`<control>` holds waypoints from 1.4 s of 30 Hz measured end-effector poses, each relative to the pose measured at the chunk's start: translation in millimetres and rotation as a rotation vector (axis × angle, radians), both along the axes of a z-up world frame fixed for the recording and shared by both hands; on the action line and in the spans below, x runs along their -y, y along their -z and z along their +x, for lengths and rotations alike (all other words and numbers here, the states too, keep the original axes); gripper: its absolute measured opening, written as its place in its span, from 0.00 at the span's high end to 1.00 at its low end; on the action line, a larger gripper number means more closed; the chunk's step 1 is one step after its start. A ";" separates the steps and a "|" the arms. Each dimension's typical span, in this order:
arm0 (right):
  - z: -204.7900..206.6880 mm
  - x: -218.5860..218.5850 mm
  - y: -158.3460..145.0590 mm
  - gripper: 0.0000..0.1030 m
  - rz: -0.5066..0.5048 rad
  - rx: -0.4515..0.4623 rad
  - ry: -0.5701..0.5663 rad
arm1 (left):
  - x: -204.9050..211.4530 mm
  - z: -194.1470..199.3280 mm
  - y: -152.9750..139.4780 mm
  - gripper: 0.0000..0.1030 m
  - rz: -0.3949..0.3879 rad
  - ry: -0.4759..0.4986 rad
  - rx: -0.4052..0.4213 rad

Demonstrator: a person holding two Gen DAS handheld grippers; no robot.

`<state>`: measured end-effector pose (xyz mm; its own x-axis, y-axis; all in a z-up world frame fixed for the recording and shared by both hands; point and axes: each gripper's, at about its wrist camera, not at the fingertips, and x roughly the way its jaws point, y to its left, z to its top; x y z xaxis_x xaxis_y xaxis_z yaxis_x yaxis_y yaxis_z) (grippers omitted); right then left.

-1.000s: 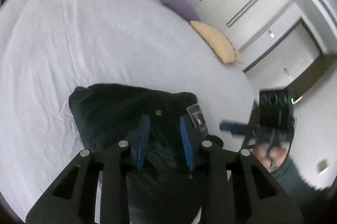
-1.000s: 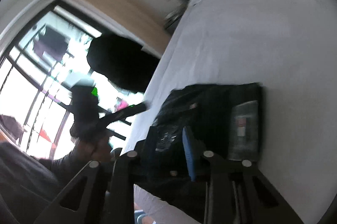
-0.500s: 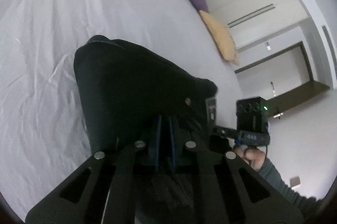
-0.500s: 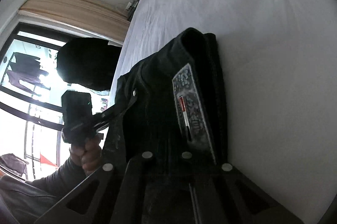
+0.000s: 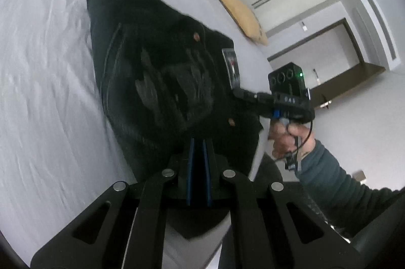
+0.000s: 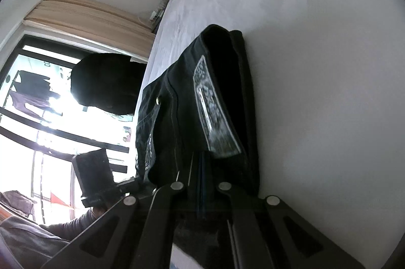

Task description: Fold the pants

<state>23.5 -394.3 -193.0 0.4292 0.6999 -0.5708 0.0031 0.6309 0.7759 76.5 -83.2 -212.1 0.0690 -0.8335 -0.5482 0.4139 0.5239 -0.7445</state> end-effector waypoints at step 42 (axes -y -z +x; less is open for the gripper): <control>65.9 -9.9 -9.8 0.51 -0.150 -0.070 -0.103 | 7.4 79.8 9.1 0.48 0.241 -0.171 -0.149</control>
